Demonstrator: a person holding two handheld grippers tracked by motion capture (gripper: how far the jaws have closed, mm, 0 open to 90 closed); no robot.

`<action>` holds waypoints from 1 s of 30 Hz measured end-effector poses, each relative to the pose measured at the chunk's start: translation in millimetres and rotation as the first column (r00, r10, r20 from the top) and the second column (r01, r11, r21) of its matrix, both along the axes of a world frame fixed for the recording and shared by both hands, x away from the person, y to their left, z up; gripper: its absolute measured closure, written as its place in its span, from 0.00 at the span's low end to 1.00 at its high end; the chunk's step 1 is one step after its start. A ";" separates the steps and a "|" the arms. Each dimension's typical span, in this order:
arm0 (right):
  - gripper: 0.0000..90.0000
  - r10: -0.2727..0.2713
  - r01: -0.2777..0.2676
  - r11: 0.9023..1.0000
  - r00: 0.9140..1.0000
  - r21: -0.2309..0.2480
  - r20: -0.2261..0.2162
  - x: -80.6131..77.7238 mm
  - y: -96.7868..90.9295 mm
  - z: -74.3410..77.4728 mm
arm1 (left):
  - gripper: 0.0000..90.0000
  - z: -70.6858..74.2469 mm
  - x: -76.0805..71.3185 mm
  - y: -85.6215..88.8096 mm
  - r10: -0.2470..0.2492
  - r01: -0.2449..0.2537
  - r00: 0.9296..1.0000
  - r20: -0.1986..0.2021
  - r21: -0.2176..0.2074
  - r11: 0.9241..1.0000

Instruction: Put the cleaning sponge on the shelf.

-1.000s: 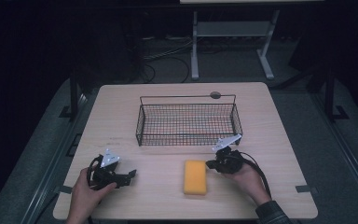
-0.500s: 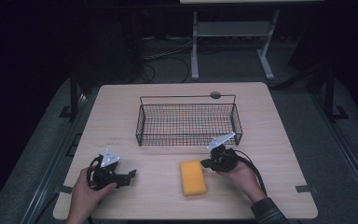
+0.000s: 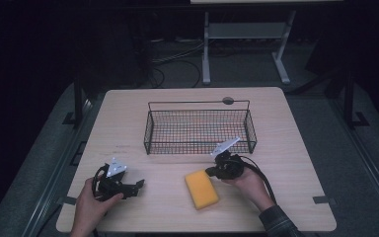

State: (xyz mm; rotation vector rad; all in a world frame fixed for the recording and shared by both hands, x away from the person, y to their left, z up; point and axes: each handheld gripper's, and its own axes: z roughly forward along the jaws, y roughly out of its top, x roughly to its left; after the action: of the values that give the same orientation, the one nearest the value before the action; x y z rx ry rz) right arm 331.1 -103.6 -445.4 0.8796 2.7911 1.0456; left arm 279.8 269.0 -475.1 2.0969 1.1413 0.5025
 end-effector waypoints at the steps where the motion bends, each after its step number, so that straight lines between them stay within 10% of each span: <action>1: 1.00 0.002 -0.002 1.000 1.000 0.001 0.001 0.3 1.0 0.1 | 0.14 0.0 0.0 0.0 0.000 0.000 1.000 0.000 0.000 1.000; 30: 0.98 0.083 -0.084 0.996 0.996 -0.011 -0.005 8.2 47.4 1.5 | 0.14 0.0 0.0 0.0 0.000 0.000 1.000 0.000 0.000 1.000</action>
State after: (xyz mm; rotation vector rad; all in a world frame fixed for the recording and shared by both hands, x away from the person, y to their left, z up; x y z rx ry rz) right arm 339.3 -56.2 -443.9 0.7714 2.8576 1.0379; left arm 279.8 269.1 -475.1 2.0967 1.1412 0.5025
